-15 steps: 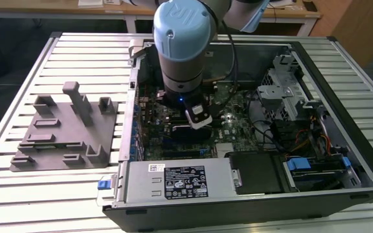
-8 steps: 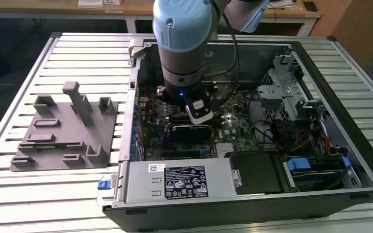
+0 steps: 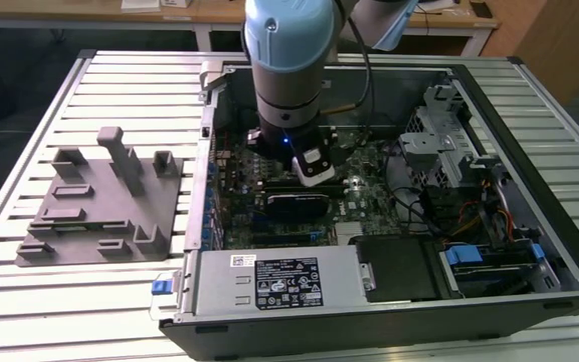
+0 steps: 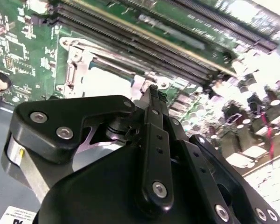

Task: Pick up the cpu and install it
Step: 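Install the second cpu locking lever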

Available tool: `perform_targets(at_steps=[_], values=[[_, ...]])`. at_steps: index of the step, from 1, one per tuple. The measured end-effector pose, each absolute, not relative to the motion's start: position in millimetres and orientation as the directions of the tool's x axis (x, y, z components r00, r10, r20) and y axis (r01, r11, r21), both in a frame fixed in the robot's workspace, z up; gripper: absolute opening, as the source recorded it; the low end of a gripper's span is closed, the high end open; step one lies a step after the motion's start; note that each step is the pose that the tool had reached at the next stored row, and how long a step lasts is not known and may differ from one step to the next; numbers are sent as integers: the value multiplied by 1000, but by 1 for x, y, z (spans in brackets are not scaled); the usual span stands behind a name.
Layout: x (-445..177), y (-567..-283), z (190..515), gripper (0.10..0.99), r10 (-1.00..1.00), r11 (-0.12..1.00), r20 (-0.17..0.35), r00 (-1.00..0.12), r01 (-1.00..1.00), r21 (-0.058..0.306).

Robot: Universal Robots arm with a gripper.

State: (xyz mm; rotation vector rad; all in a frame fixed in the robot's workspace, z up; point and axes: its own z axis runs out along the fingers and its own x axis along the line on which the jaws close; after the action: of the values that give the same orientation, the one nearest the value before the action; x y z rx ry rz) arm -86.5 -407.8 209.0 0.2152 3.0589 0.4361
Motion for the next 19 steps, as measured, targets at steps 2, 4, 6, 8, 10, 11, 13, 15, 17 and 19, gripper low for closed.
perform_targets(at_steps=[2, 4, 6, 8, 10, 11, 13, 15, 17, 19], values=[[-84, -403, 209, 106, 143, 952, -25, -989, 131, 276], [-82, -398, 209, 106, 143, 954, -26, -989, 131, 270], [-79, -395, 209, 106, 143, 956, -27, -989, 131, 264], [-75, -393, 209, 106, 143, 958, -28, -989, 131, 256], [-72, -391, 209, 106, 142, 960, -29, -989, 131, 248], [-70, -390, 209, 106, 142, 961, -30, -989, 131, 244], [-66, -388, 209, 106, 142, 963, -31, -989, 131, 234], [-63, -387, 209, 106, 142, 966, -33, -989, 131, 222], [-59, -386, 209, 106, 141, 969, -34, -989, 131, 210], [-57, -382, 209, 106, 141, 971, -35, -989, 131, 200]])
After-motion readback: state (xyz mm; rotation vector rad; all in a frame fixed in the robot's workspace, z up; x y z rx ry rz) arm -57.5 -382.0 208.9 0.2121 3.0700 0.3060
